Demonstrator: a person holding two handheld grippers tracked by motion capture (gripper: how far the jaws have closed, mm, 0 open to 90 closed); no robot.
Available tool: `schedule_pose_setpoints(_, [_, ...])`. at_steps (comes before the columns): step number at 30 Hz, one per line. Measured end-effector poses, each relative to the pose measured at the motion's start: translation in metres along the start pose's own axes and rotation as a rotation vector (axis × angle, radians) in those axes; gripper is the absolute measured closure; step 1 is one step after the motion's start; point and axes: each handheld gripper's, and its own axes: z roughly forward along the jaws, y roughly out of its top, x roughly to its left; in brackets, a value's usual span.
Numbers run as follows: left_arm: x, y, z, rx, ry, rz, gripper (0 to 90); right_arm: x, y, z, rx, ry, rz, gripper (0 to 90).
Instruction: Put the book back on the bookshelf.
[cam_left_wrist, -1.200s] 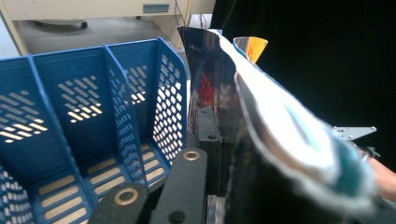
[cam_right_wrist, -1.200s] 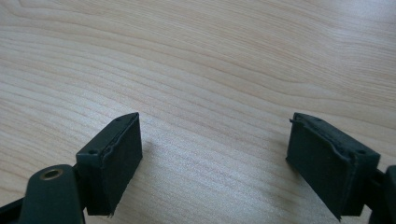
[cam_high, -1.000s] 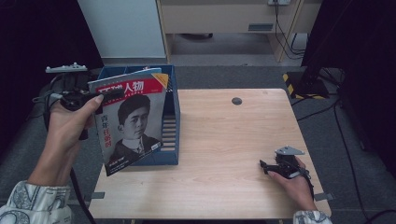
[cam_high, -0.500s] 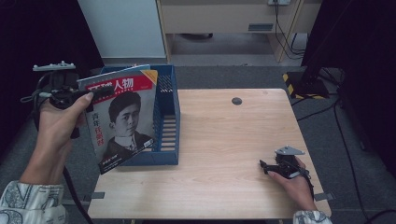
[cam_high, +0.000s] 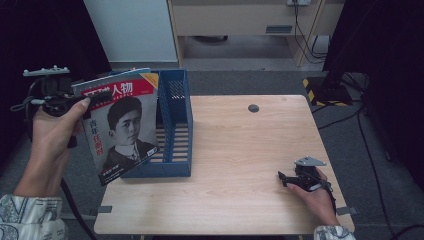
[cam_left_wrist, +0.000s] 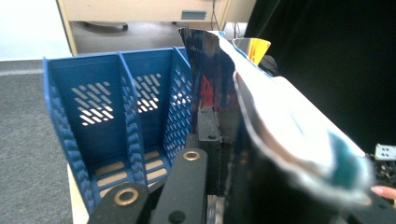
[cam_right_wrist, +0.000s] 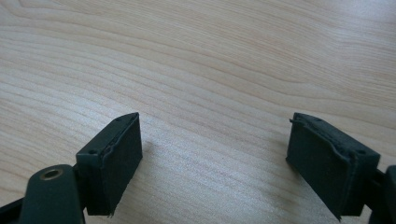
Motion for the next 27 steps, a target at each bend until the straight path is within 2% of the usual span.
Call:
schedule_pose_setpoints(11, [0.017,-0.003,-0.008,-0.007,0.054,-0.023,86.6,0.000,0.000,0.000,0.000,0.000,0.001,18.2])
schedule_pose_setpoints(27, [0.030,-0.006,-0.018,-0.012,0.104,-0.037,86.6,0.000,0.000,0.000,0.000,0.000,0.001,18.2])
